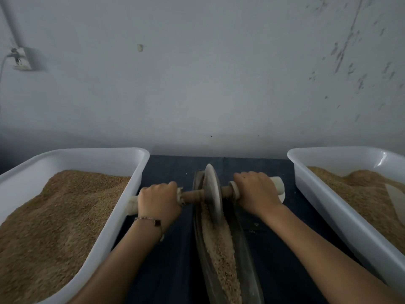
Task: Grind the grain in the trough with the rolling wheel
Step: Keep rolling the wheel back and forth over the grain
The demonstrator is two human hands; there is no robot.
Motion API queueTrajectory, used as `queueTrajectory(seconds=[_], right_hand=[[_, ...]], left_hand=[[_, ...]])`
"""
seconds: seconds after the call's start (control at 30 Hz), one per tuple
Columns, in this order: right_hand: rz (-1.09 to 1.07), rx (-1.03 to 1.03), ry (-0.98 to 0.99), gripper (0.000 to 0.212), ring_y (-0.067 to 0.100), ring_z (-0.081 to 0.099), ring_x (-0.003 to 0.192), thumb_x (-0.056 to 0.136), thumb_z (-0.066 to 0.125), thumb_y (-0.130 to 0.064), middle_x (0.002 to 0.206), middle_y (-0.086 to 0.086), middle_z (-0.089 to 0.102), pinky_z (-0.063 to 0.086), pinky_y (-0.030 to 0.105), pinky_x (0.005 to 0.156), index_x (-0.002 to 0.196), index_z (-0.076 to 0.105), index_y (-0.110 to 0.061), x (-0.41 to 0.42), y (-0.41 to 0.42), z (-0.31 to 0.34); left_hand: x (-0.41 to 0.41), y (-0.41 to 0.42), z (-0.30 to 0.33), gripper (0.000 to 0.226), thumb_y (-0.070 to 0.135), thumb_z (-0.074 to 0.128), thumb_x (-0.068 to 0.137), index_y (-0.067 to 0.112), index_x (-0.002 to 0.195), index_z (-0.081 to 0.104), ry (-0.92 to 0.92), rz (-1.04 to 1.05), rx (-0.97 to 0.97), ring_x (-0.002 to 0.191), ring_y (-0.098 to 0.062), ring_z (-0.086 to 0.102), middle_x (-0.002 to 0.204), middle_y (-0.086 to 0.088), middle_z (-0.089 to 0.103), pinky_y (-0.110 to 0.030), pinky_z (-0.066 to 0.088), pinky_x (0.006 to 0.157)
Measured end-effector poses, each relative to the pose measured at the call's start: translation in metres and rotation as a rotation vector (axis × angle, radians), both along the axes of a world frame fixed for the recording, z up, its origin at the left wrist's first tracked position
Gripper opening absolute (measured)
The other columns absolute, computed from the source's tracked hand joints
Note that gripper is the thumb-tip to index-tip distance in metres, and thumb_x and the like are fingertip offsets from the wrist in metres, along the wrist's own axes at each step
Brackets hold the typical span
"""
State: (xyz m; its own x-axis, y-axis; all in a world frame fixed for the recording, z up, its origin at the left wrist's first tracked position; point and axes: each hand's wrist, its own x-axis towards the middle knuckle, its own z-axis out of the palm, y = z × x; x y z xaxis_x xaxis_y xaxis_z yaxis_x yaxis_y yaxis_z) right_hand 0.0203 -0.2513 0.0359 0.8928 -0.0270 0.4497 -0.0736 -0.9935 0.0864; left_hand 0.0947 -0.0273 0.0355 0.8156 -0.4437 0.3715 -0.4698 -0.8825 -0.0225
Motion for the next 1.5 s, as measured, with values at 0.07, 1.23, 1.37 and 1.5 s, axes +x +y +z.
queueTrajectory(seconds=[0.07, 1.23, 1.37, 1.5], right_hand=[[0.001, -0.051, -0.054, 0.013, 0.024, 0.057, 0.079, 0.078, 0.063, -0.022, 0.086, 0.002, 0.063, 0.031, 0.033, 0.064, 0.086, 0.054, -0.018, 0.006, 0.000, 0.000], [0.020, -0.139, -0.198, 0.028, 0.028, 0.051, 0.054, 0.056, 0.078, -0.001, 0.059, 0.006, 0.055, 0.031, 0.031, 0.053, 0.066, 0.053, -0.010, 0.013, 0.003, 0.005], [-0.040, -0.065, -0.157, 0.023, 0.027, 0.054, 0.059, 0.064, 0.077, -0.006, 0.065, 0.006, 0.059, 0.036, 0.034, 0.057, 0.069, 0.055, -0.011, -0.003, 0.003, -0.004], [-0.064, -0.023, 0.026, 0.023, 0.021, 0.055, 0.067, 0.068, 0.075, -0.019, 0.073, -0.003, 0.059, 0.033, 0.031, 0.059, 0.075, 0.054, -0.023, -0.051, 0.013, -0.003]], left_hand=[[0.005, -0.003, 0.000, 0.014, 0.036, 0.051, 0.089, 0.024, 0.086, 0.046, 0.019, 0.029, -0.005, 0.078, -0.014, 0.059, 0.086, 0.006, 0.060, -0.028, 0.044, 0.071], [0.009, 0.003, -0.016, 0.008, 0.027, 0.055, 0.090, 0.021, 0.087, 0.050, -0.011, 0.110, -0.112, 0.084, -0.018, 0.058, 0.090, 0.003, 0.063, -0.028, 0.035, 0.069], [-0.008, 0.002, -0.011, 0.012, 0.031, 0.055, 0.088, 0.022, 0.092, 0.048, -0.082, 0.091, -0.026, 0.086, -0.015, 0.055, 0.092, 0.005, 0.060, -0.027, 0.036, 0.073], [-0.042, 0.019, -0.001, 0.015, 0.036, 0.048, 0.091, 0.027, 0.087, 0.037, -0.011, -0.013, 0.080, 0.081, -0.010, 0.052, 0.093, 0.010, 0.059, -0.024, 0.032, 0.070]])
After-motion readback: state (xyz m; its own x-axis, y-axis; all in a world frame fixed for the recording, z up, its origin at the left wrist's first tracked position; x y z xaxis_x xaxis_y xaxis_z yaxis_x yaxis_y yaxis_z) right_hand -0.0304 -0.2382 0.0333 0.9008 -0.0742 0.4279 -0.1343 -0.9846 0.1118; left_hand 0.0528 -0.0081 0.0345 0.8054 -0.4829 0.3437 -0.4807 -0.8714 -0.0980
